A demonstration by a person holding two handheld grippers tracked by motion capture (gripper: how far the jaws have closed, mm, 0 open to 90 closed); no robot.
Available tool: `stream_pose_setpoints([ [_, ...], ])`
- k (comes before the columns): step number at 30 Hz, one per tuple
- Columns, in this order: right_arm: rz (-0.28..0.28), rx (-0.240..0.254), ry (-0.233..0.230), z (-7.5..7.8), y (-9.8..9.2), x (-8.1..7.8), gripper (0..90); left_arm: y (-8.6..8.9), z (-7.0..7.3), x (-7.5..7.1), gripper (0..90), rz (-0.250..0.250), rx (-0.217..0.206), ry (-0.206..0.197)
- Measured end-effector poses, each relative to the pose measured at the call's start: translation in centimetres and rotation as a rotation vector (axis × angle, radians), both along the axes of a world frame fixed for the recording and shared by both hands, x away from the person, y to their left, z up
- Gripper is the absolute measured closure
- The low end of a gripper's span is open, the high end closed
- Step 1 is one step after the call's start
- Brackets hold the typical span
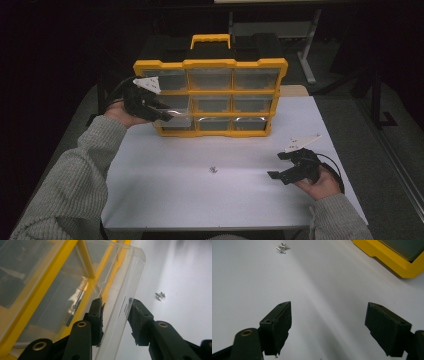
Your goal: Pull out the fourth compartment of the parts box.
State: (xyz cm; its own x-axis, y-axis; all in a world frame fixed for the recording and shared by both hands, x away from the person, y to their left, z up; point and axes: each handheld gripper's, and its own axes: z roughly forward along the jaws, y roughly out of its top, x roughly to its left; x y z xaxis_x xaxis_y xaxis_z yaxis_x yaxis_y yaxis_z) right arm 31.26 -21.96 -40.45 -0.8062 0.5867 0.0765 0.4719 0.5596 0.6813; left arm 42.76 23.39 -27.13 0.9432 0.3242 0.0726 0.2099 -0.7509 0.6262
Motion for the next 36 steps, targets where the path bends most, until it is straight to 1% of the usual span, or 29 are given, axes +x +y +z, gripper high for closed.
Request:
stream_pose_setpoints([
  [4,0.003,0.000,0.001,0.0,0.0,0.0,20.2,0.2,0.1,-0.1,66.7,-0.021,0.001,0.017],
  [6,0.001,-0.001,0.003,0.0,0.0,-0.1,20.2,0.3,0.2,-0.2,66.6,-0.025,-0.007,0.017],
  [7,0.002,0.001,0.003,0.0,0.1,-0.1,20.1,0.3,0.2,-0.3,66.5,-0.031,0.000,0.015],
  [9,0.004,-0.003,0.004,0.0,0.1,-0.1,20.2,0.3,0.2,-0.4,66.6,-0.030,-0.004,0.018],
  [13,0.005,0.001,-0.001,0.0,0.2,-0.2,20.2,0.4,0.3,-0.7,67.2,-0.045,-0.004,0.020],
  [16,0.003,0.008,0.006,0.0,0.1,-0.2,20.2,0.6,0.2,-1.1,67.1,-0.052,-0.020,0.018],
  [22,0.010,0.007,0.010,-0.1,0.2,-0.2,19.9,0.7,0.1,-1.6,68.0,-0.070,-0.017,0.032],
  [27,0.014,0.015,0.009,-0.2,0.2,-0.1,19.6,0.6,0.2,-2.1,68.7,-0.087,-0.009,0.030],
  [29,0.014,0.017,0.010,-0.2,0.2,-0.1,19.5,0.8,0.1,-2.2,68.6,-0.089,-0.018,0.026],
  [30,0.012,0.017,0.012,-0.2,0.2,-0.1,19.5,0.8,0.0,-2.3,68.5,-0.081,-0.021,0.036],
  [32,0.014,0.018,0.012,-0.3,0.2,-0.1,19.5,0.9,-0.2,-2.4,68.3,-0.081,-0.025,0.035],
  [36,0.015,0.017,0.015,-0.3,0.2,0.0,19.3,1.1,-0.3,-2.6,64.9,-0.069,-0.043,0.034],
])
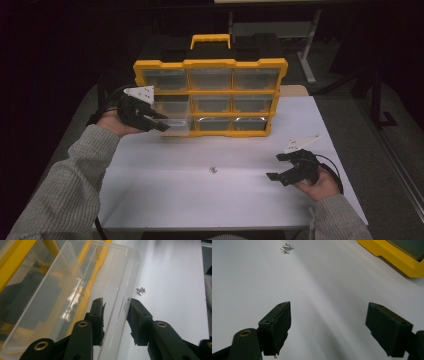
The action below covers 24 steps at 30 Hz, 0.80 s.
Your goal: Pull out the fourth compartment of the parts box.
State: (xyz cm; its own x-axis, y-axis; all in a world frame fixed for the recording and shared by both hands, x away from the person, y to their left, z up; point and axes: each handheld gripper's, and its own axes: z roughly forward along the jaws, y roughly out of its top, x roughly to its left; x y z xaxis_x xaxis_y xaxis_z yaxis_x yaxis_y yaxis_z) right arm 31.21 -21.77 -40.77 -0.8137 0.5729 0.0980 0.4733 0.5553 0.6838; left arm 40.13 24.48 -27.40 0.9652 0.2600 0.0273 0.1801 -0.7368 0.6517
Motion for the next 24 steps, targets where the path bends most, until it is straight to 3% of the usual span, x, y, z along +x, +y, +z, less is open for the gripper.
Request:
stream_pose_setpoints([
  [7,-0.007,0.009,0.009,0.0,0.0,0.0,19.3,0.1,0.7,-0.6,56.0,0.013,-0.033,-0.011],
  [17,-0.018,0.022,0.010,0.1,-0.3,0.0,19.3,0.7,2.2,-1.7,52.9,0.061,-0.108,-0.025],
  [24,-0.014,0.029,0.007,0.1,-0.4,0.2,19.2,1.2,3.2,-3.0,50.0,0.080,-0.126,-0.029],
])
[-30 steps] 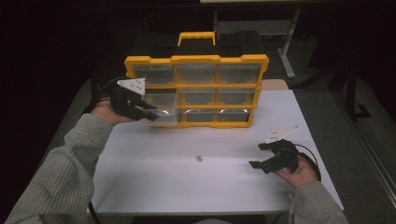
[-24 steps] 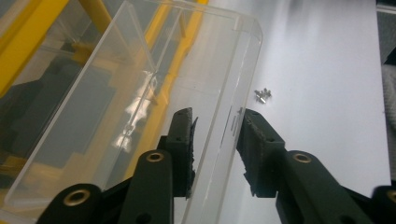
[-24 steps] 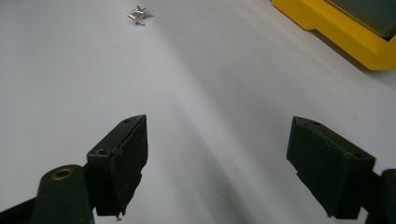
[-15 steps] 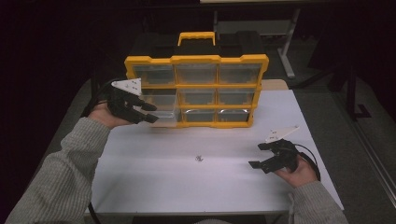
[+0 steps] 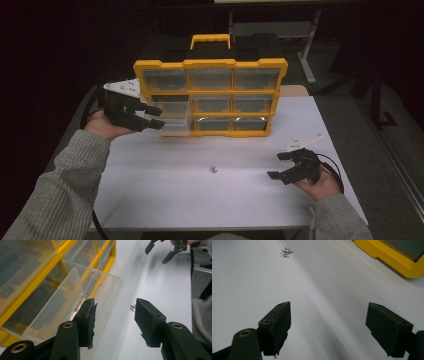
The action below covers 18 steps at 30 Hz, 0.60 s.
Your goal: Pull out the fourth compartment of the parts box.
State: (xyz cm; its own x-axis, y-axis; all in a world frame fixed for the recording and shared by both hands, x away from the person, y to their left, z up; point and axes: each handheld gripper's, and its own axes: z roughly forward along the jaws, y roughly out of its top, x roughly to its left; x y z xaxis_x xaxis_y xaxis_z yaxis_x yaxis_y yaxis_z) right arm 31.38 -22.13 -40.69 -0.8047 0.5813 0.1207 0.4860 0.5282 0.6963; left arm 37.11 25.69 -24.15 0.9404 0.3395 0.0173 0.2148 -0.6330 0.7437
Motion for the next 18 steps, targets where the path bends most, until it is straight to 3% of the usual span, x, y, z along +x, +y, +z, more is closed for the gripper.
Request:
stream_pose_setpoints([
  [7,-0.004,0.005,0.010,0.0,-0.1,0.0,19.2,-0.3,0.3,-1.6,47.3,-0.007,-0.007,0.001],
  [18,-0.008,0.004,0.017,-0.2,-0.3,0.1,19.0,0.0,-1.3,-3.4,45.3,-0.004,-0.025,0.013],
])
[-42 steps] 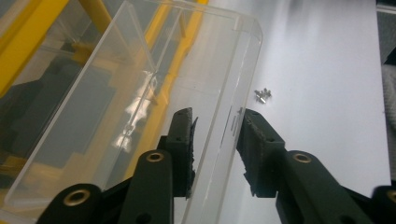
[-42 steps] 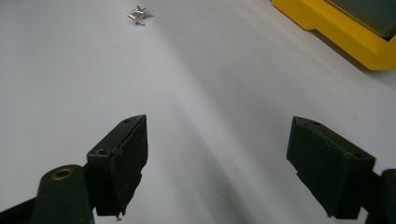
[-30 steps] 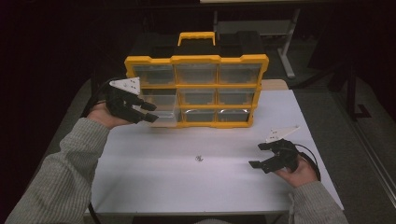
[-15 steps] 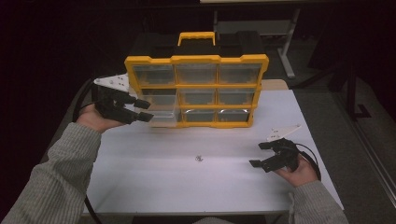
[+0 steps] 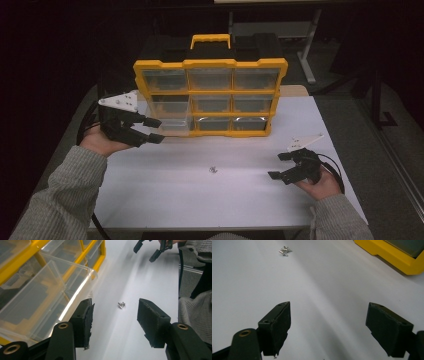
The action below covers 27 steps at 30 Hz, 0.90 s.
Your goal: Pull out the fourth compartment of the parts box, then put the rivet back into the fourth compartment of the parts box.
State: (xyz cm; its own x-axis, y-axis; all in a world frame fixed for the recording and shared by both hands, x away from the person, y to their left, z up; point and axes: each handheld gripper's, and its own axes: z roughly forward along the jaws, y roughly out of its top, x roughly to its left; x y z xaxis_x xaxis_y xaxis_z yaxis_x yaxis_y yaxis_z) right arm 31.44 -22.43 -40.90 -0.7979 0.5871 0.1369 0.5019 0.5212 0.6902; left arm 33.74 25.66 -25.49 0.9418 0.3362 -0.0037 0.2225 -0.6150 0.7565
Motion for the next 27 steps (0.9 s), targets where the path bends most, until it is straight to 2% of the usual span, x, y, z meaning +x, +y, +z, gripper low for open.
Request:
stream_pose_setpoints([
  [5,-0.017,0.003,0.010,0.0,-0.1,0.0,18.5,0.4,-1.5,-0.9,43.2,0.013,-0.008,0.011],
  [10,-0.013,0.005,-0.007,0.1,0.0,0.1,18.1,0.9,-3.2,-1.8,40.8,0.041,-0.010,0.013],
  [12,-0.013,0.021,0.003,0.3,0.0,0.2,18.0,1.0,-3.9,-2.2,39.4,0.053,-0.023,0.011],
  [16,-0.001,0.045,-0.015,0.9,0.0,0.5,18.6,0.9,-5.1,-2.9,38.7,0.073,-0.048,0.006],
  [18,-0.006,0.047,-0.001,1.1,0.2,0.6,18.7,0.9,-5.7,-3.2,38.0,0.078,-0.061,0.016],
  [24,0.016,0.046,0.001,1.7,1.3,0.7,20.1,0.4,-7.0,-3.6,34.5,0.089,-0.046,0.015],
  [25,0.027,0.045,-0.008,1.8,1.5,0.9,20.3,0.3,-7.2,-3.7,34.4,0.094,-0.057,0.020],
  [27,0.037,0.047,-0.004,2.1,2.1,1.1,22.1,0.4,-7.6,-3.8,34.0,0.081,-0.041,0.018],
])
